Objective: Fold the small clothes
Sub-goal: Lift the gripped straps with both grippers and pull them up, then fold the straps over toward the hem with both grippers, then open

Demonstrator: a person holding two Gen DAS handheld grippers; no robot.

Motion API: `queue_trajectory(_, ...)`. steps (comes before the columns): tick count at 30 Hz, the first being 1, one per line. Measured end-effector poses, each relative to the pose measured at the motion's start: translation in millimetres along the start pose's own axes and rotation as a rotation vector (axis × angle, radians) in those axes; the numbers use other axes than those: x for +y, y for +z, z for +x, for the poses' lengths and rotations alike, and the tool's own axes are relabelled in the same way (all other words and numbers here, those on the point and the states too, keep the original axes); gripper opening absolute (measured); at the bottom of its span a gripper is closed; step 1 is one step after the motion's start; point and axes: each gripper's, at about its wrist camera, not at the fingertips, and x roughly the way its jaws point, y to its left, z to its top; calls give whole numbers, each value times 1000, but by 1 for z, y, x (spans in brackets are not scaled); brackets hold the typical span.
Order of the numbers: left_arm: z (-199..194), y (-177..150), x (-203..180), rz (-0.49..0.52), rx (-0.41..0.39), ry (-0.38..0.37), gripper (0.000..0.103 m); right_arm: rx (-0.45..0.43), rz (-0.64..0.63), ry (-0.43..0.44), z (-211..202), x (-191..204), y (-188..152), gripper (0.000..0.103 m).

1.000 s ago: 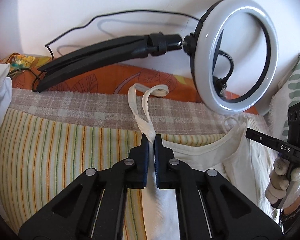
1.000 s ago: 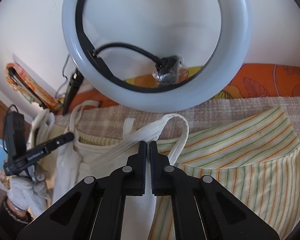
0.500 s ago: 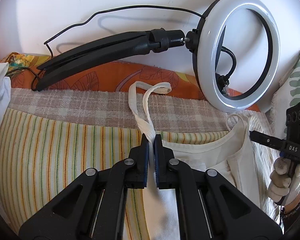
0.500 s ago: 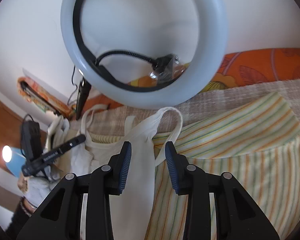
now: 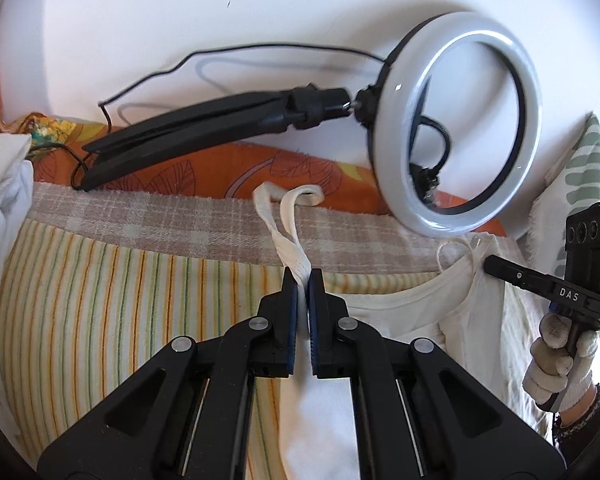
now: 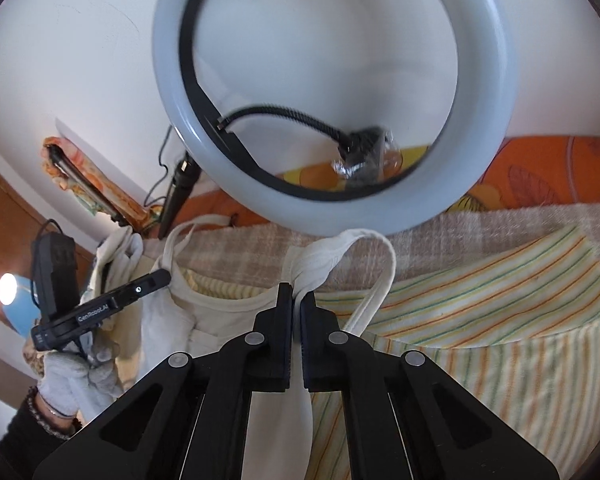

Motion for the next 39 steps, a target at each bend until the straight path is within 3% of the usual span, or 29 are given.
queue_trajectory(9, -59, -9, -23, 27, -66, -34, 3, -56, -43, 9, -51, 27, -7, 2)
queue_trajectory(15, -99, -37, -40, 65, -94, -40, 3, -69, -45, -6, -87, 54, -27, 2)
queue_trajectory(20, -123, -72, -54, 66, -112, -61, 3, -58, -40, -22, -117, 73, -61, 2)
queue_trajectory(30, -137, -176, -58, 50, -30, -36, 3, -9, 3, -76, -143, 83, -159, 2)
queue_trajectory(39, -156, -219, -40, -14, -34, -47, 3, 16, -31, -121, -158, 92, -212, 3)
